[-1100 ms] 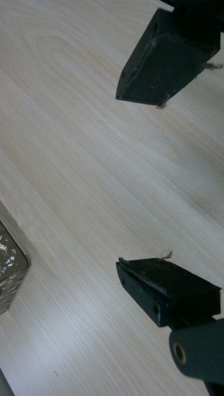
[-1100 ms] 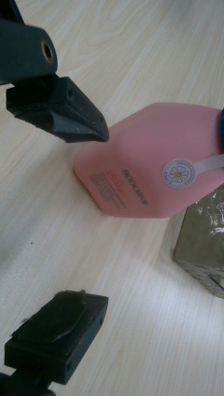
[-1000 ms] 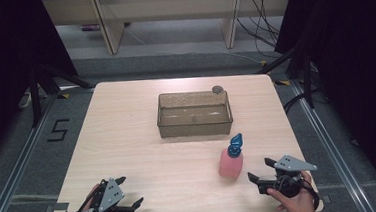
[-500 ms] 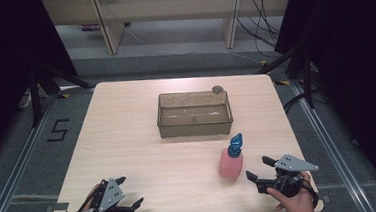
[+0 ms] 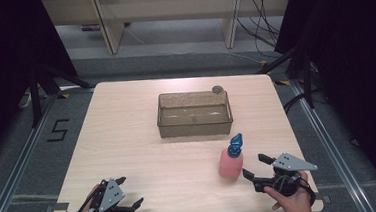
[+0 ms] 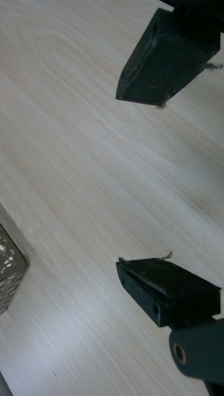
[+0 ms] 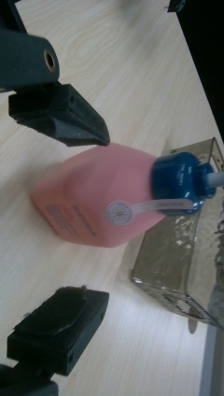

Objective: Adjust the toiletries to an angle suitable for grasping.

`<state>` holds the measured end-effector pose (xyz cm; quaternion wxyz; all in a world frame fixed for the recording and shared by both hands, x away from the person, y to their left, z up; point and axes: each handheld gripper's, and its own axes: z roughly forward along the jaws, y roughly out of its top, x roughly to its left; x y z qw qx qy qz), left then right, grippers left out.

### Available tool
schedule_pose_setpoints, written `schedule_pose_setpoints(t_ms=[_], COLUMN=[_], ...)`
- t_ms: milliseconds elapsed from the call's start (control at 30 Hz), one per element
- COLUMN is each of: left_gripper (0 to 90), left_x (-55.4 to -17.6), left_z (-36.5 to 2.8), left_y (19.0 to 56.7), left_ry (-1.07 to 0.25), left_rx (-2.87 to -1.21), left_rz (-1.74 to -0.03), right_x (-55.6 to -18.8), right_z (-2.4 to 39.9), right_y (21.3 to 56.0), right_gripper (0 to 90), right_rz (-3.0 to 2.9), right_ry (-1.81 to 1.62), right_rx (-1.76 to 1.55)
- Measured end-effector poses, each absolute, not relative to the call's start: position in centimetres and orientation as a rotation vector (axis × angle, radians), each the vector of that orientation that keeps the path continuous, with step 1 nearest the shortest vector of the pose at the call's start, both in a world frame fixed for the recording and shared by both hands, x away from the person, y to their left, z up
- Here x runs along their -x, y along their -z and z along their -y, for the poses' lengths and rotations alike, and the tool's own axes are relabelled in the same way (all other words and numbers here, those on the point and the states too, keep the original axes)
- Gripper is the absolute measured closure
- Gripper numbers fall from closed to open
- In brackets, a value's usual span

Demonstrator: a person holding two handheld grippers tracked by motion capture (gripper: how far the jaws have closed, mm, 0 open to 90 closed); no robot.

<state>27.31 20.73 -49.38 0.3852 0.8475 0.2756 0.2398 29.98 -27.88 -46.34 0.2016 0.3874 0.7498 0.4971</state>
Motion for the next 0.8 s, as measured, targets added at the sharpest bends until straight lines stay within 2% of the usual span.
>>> schedule_pose_setpoints(t_ms=[800], left_gripper=[14.7], left_x=[-27.2], left_z=[-20.7], left_y=[49.5], left_ry=[-0.633], left_rx=[-2.152], left_rz=[-0.710], right_x=[-30.9], right_z=[26.6], right_y=[45.8], right_gripper=[21.2], right_rz=[-2.106], right_ry=[-1.414], right_rx=[-1.029])
